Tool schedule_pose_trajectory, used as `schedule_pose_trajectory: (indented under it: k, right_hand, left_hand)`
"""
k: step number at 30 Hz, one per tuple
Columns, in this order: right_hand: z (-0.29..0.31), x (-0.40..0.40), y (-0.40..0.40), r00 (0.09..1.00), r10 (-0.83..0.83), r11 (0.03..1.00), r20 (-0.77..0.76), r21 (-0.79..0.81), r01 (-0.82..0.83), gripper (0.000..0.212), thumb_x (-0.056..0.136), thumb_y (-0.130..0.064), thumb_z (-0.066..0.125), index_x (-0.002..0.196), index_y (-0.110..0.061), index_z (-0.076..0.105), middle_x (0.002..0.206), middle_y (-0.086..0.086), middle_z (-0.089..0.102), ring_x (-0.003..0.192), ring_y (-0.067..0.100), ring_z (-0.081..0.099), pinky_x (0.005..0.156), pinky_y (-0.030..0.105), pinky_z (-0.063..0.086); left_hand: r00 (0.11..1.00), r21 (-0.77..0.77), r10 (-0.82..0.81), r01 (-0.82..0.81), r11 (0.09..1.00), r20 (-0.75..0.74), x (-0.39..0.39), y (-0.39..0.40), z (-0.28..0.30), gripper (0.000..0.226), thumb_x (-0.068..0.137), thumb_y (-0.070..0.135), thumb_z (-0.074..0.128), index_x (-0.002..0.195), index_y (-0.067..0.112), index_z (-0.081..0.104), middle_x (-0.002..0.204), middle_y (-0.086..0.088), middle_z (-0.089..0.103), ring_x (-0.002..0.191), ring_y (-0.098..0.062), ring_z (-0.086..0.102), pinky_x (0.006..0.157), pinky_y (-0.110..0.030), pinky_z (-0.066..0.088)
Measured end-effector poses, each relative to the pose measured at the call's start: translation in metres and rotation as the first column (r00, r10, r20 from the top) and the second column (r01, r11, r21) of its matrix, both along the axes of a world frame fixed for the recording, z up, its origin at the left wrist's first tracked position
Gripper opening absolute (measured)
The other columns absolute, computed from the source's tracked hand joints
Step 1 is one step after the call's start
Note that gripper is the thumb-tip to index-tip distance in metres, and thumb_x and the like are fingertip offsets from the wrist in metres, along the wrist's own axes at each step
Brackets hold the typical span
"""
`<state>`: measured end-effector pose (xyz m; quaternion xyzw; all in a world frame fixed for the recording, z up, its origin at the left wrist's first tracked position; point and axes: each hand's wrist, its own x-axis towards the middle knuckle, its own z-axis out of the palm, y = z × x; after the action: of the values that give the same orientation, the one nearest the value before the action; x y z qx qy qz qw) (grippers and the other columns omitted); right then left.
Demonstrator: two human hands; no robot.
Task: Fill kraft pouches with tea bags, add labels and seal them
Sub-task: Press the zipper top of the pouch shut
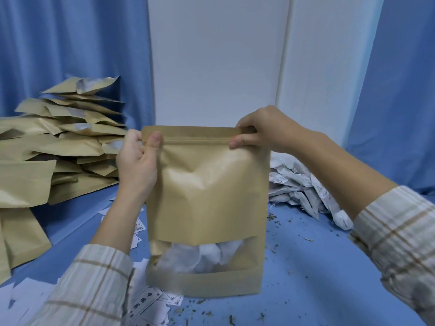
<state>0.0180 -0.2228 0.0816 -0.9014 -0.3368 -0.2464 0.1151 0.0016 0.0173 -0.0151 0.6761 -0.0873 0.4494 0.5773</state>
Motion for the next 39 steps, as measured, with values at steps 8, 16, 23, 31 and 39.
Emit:
schedule_pose_trajectory:
  k: [8, 16, 23, 31, 39]
  right_hand:
    - [-0.007, 0.004, -0.024, 0.999, -0.028, 0.999, -0.019, 0.028, 0.029, 0.044, 0.076, -0.045, 0.067, 0.081, -0.001, 0.066, 0.067, 0.015, 0.061, 0.058, 0.016, 0.046, 0.053, 0.016, 0.032]
    - [-0.021, 0.016, -0.042, 0.992, -0.019, 0.946, -0.126, 0.318, 0.059, 0.027, 0.066, -0.041, 0.077, 0.058, -0.018, 0.065, 0.053, -0.006, 0.06, 0.048, -0.003, 0.053, 0.053, 0.006, 0.038]
    - [-0.072, 0.011, -0.022, 0.819, 0.461, 0.611, -0.342, 0.792, -0.013, 0.021, 0.074, -0.021, 0.075, 0.093, -0.028, 0.069, 0.093, -0.008, 0.073, 0.087, 0.007, 0.069, 0.069, 0.016, 0.053]
    - [-0.017, -0.003, 0.016, 0.991, 0.11, 0.921, -0.08, 0.384, -0.071, 0.037, 0.061, -0.046, 0.08, 0.096, -0.039, 0.07, 0.096, -0.02, 0.068, 0.09, -0.004, 0.059, 0.084, 0.013, 0.043]
    - [0.001, -0.004, 0.038, 0.995, 0.095, 0.993, 0.036, -0.071, -0.093, 0.027, 0.088, -0.032, 0.06, 0.089, -0.006, 0.065, 0.064, -0.005, 0.049, 0.069, 0.016, 0.044, 0.058, 0.025, 0.026]
  left_hand:
    - [0.999, -0.009, 0.029, -0.029, 1.0, -0.019, 0.003, 0.008, -0.004, 0.03, 0.094, 0.038, 0.05, 0.071, 0.026, 0.035, 0.039, 0.016, 0.033, 0.039, -0.001, 0.024, 0.04, -0.018, 0.019]
    - [0.997, -0.071, -0.054, 0.05, 0.996, -0.049, -0.002, 0.011, -0.005, 0.026, 0.089, 0.047, 0.054, 0.073, 0.028, 0.044, 0.057, -0.001, 0.043, 0.049, -0.013, 0.035, 0.047, -0.027, 0.028]
    - [0.875, -0.206, -0.396, 0.349, 0.914, -0.278, -0.013, 0.008, -0.032, 0.028, 0.051, 0.042, 0.084, 0.075, 0.035, 0.074, 0.085, 0.009, 0.074, 0.077, -0.008, 0.07, 0.063, -0.024, 0.053]
    - [0.913, -0.125, -0.353, 0.333, 0.935, -0.206, -0.023, 0.004, -0.01, 0.016, 0.057, 0.035, 0.079, 0.073, 0.035, 0.075, 0.081, 0.011, 0.074, 0.074, -0.004, 0.069, 0.06, -0.014, 0.051]
    - [0.871, -0.148, -0.462, 0.441, 0.885, -0.167, -0.029, -0.008, -0.001, 0.02, 0.058, 0.035, 0.085, 0.075, 0.03, 0.076, 0.08, 0.007, 0.074, 0.073, -0.008, 0.07, 0.059, -0.017, 0.052]
